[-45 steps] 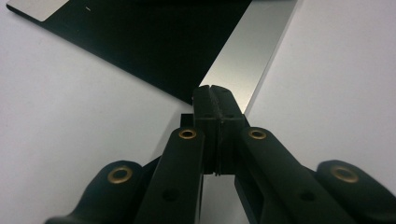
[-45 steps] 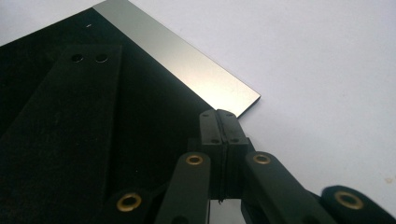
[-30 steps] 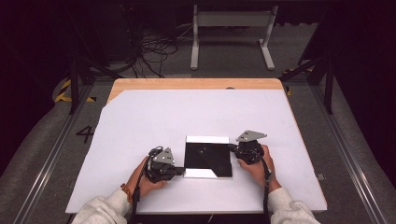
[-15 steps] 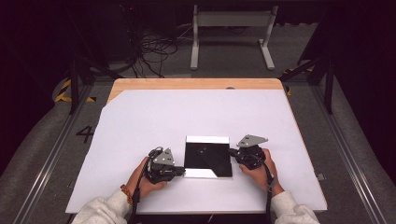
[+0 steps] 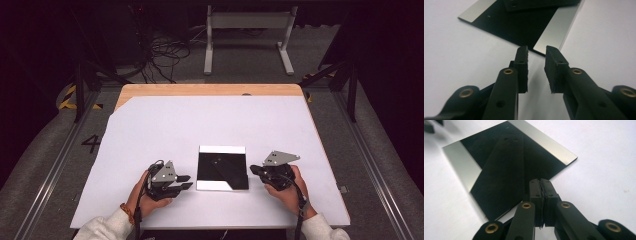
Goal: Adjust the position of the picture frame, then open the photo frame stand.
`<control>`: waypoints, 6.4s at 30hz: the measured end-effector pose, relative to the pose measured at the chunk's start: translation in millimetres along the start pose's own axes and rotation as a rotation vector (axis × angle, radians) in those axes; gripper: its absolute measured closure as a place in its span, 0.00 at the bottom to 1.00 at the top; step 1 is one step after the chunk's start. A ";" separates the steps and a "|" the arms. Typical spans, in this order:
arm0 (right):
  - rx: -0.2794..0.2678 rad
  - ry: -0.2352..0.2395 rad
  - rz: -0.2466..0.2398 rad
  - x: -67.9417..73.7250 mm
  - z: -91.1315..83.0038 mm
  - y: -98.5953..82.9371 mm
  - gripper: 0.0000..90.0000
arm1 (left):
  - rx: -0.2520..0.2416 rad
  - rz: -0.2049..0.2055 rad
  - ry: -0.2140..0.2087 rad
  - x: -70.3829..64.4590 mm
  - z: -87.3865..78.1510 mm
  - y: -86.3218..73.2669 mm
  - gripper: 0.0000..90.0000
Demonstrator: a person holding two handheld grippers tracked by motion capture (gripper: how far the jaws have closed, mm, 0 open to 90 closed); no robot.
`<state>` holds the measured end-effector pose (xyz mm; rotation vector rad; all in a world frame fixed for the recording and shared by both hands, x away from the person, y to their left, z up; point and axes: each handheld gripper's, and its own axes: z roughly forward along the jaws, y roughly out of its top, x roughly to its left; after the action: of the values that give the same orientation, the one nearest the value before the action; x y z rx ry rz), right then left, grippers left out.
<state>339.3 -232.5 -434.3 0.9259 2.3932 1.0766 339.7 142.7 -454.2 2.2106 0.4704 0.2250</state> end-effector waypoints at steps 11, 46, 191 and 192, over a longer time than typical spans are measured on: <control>0.061 0.045 -0.028 14.4 -18.3 -19.6 0.96 | 0.000 -0.033 0.094 4.2 -14.9 -13.7 0.53; 0.224 0.097 -0.141 34.0 -8.1 -13.5 0.94 | 0.057 -0.045 0.099 2.2 -8.3 -19.4 0.45; -0.126 0.163 0.045 21.8 -14.9 13.6 0.55 | 0.069 -0.010 -0.024 -12.4 20.2 0.1 0.79; -0.127 0.168 0.049 21.6 -15.0 13.7 0.54 | 0.070 -0.012 -0.021 -12.0 18.9 -0.7 0.79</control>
<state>321.1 -218.6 -415.4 0.8871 2.4105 1.3571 334.6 124.8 -466.7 2.2752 0.4870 0.1817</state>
